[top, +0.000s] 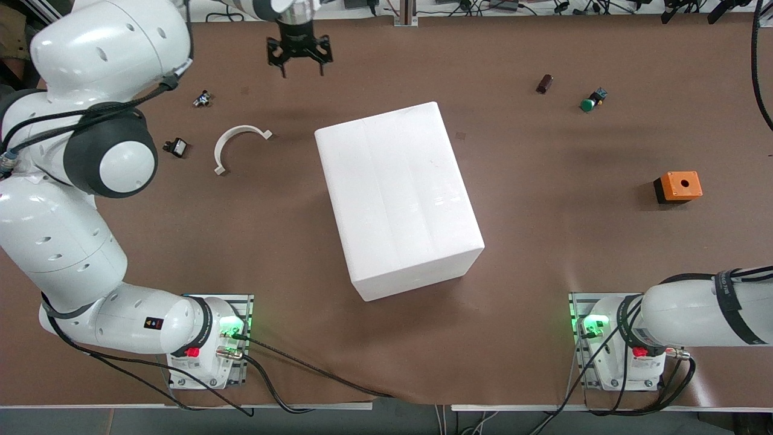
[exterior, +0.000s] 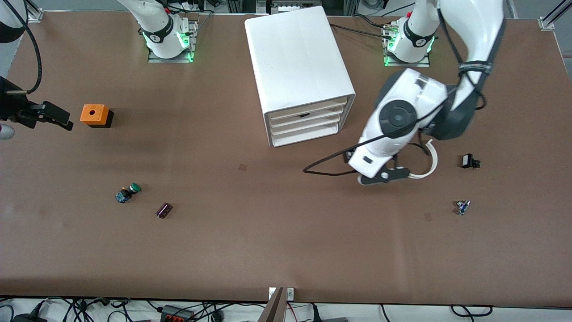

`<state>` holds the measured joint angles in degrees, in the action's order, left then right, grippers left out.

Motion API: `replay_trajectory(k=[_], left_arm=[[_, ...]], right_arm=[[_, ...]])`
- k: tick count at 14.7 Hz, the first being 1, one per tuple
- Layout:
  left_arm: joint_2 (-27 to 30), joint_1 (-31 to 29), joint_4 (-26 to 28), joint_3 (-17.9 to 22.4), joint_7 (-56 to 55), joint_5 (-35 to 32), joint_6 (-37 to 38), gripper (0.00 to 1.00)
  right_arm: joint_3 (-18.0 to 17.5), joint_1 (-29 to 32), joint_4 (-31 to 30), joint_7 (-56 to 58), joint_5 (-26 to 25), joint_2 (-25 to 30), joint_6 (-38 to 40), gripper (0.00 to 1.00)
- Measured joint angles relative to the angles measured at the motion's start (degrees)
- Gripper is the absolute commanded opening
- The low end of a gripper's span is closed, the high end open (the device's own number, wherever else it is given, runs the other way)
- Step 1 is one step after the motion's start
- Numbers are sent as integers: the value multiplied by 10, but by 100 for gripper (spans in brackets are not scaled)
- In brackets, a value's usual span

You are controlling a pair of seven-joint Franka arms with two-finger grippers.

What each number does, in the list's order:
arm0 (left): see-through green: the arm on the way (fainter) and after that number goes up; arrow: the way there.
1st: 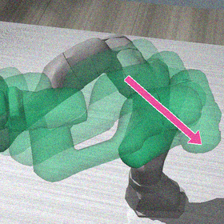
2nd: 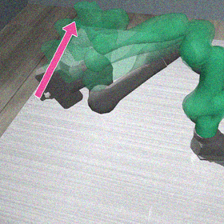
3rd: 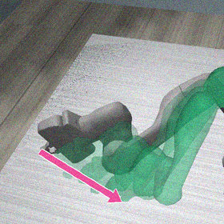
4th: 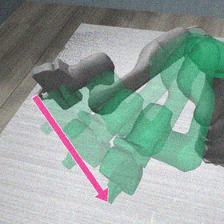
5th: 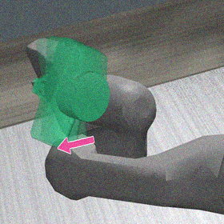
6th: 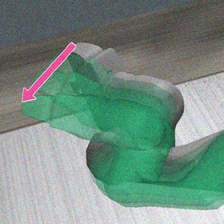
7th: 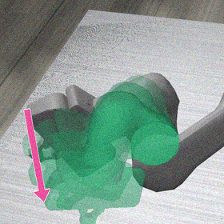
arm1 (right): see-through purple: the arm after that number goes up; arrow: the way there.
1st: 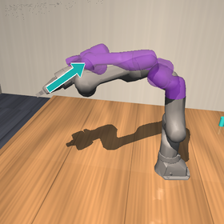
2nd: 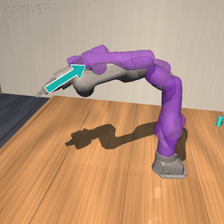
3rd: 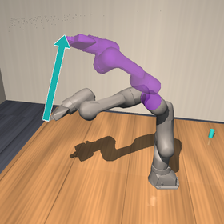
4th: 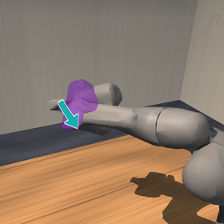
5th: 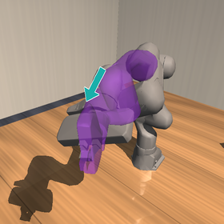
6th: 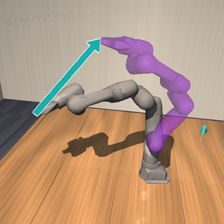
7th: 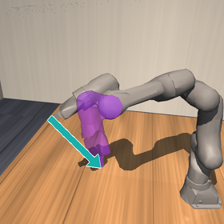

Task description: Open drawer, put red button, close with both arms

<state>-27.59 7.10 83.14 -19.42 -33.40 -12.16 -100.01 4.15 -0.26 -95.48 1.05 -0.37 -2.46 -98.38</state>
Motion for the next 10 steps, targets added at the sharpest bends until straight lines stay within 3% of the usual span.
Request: replay_trajectory(k=[6, 10], left_arm=[[81, -105, -54, 6, 271, 11, 114, 100], [178, -113, 6, 85, 343, 93, 126, 100]], right_arm=[[-8, 8, 0, 0, 0, 0, -1, 100], [-17, 10, 1, 0, 0, 0, -1, 100]])
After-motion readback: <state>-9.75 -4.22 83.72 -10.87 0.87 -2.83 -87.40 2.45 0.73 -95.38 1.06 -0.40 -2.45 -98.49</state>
